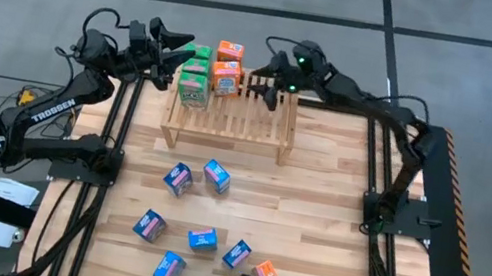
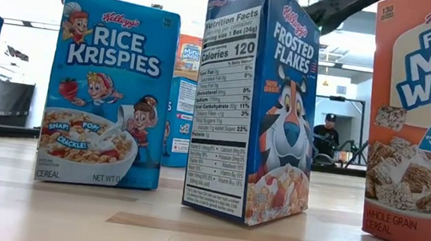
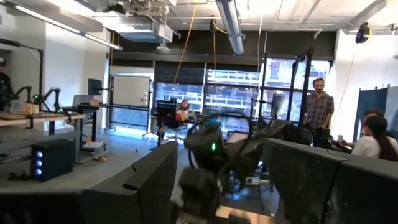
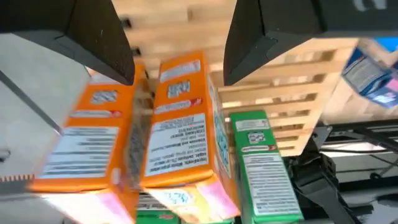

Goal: Stack cereal on shelf
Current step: Put the orange cereal box on the shelf aligned with the other cereal boxes

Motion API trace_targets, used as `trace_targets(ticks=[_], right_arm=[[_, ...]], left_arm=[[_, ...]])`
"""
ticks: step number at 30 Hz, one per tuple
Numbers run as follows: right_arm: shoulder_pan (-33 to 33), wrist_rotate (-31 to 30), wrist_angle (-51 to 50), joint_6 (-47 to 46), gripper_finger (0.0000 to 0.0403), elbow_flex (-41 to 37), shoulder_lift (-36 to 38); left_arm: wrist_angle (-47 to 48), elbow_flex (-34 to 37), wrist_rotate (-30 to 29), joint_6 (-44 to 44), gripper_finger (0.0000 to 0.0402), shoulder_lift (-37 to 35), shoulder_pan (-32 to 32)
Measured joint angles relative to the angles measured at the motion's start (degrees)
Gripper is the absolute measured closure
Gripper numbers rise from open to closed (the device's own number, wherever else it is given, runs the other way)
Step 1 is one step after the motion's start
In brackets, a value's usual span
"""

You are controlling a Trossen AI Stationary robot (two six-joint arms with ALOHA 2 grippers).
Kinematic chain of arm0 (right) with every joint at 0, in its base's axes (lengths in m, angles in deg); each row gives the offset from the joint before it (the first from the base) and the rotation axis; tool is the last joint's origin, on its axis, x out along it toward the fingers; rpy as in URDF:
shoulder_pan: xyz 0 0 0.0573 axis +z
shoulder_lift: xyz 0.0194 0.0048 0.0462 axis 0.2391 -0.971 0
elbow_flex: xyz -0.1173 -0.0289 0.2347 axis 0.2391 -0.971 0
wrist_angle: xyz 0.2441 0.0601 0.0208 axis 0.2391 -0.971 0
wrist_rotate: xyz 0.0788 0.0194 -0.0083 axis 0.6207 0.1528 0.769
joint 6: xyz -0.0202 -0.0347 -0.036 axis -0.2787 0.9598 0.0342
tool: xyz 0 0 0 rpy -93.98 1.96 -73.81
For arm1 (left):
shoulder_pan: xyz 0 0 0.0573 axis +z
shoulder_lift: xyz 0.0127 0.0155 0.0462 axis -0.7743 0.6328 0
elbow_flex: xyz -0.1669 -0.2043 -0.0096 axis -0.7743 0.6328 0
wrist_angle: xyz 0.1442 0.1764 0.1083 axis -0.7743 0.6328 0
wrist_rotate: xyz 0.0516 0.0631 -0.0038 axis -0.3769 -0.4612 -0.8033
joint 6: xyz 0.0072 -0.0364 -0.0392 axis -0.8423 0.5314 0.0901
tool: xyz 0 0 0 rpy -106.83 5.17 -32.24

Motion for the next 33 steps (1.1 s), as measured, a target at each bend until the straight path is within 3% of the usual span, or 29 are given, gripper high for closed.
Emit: trace_targets(ticks=[2,7,11,15,19,25,30,33], right_arm=[[-0.28,0.07,-3.64,0.13,0.0131,0.0,2.72],[-0.03,-0.12,-16.85,1.83,0.0131,0.0,12.68],[0.36,-0.64,-27.51,-0.45,0.0131,0.0,20.25],[2.41,-4.01,-38.16,-2.19,0.0131,0.0,27.21],[7.61,-7.23,-47.26,-5.76,0.0131,0.0,31.67],[19.71,-14.81,-60.73,-15.92,0.0131,0.0,34.93],[32.49,-21.41,-67.69,-31.14,0.0131,-0.02,34.71],[41.3,-25.31,-70.68,-40.87,0.0131,-0.12,33.86]], left_arm=[[0.7,0.0,1.11,0.44,0.0173,-0.01,0.0],[5.88,-0.82,12.82,-0.74,0.0173,-0.17,-3.03],[24.71,-6.05,13.37,-7.02,0.0173,-0.15,-10.06],[49.24,-14.87,3.17,-21.91,0.0173,0.88,-20.25],[63.42,-22.1,-9.59,-24.92,0.0173,2.82,-29.46],[67.8,-27.14,-17.09,-20.49,0.0173,6.21,-42.06],[67.42,-29.86,-24.56,-18.42,0.0173,10.49,-49.68],[67.51,-31.31,-25.93,-17.74,0.0173,13.74,-51.97]])
